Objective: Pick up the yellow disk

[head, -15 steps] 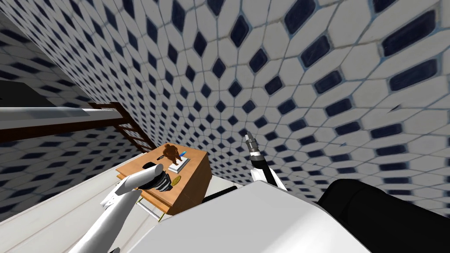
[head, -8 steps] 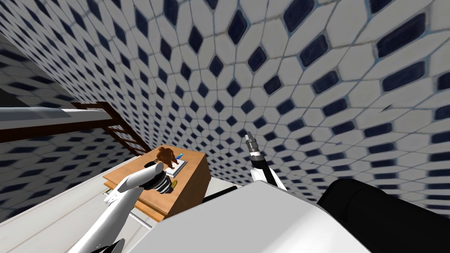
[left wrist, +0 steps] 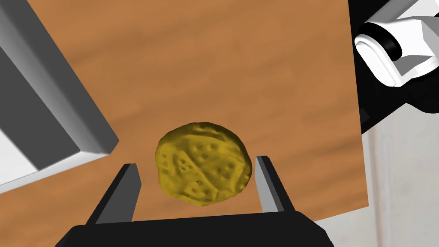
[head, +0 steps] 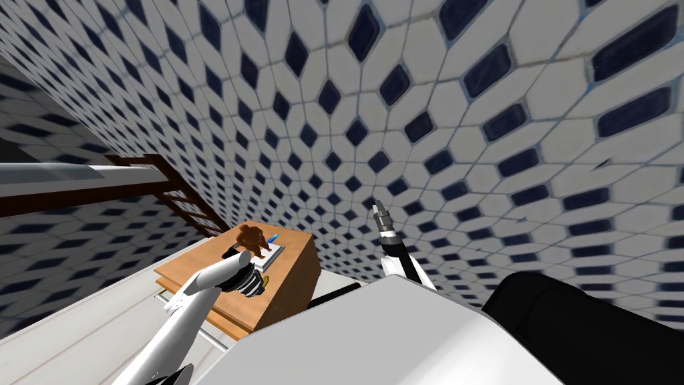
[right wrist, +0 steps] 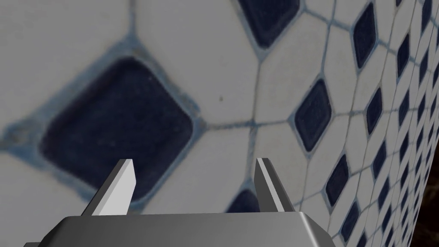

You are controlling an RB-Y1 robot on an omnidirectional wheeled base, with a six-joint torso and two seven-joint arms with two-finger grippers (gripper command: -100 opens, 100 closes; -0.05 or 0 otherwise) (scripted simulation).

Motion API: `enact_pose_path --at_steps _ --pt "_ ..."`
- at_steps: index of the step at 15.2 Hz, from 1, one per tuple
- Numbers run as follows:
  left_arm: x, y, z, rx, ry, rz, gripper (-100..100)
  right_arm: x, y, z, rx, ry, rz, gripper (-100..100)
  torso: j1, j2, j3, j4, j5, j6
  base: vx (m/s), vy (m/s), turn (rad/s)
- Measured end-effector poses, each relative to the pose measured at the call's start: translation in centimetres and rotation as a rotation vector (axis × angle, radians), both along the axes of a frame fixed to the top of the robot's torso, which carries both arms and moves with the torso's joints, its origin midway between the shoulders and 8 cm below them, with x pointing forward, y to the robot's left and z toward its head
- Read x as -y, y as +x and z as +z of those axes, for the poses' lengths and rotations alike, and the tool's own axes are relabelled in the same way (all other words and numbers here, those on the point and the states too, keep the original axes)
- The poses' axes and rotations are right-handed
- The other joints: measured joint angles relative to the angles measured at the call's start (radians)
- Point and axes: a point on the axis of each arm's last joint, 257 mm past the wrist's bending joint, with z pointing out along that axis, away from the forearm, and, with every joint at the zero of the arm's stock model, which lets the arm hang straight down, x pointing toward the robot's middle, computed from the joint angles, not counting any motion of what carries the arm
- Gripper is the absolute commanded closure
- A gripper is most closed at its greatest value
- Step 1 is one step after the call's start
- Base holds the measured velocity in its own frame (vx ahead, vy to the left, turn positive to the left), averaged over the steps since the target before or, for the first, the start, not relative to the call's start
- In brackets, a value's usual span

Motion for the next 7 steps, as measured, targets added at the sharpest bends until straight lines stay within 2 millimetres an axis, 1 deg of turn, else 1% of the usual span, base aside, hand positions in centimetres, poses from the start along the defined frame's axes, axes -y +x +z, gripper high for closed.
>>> enact_pose_path --at_steps 4,7 --pt "0.0 0.0 0.0 0.000 -0.001 0.000 100 0.0 0.0 0.0 0.000 0.000 0.000 0 0.002 -0.001 -0.001 -0.001 0.001 0.000 -0.003 -0.001 -0.002" --pt "-0.2 0.3 1.1 0.001 0.001 0.001 100 0.0 0.0 0.0 0.000 0.000 0.000 0 0.001 0.000 0.000 0.000 0.000 0.000 -0.015 -0.008 -0.009"
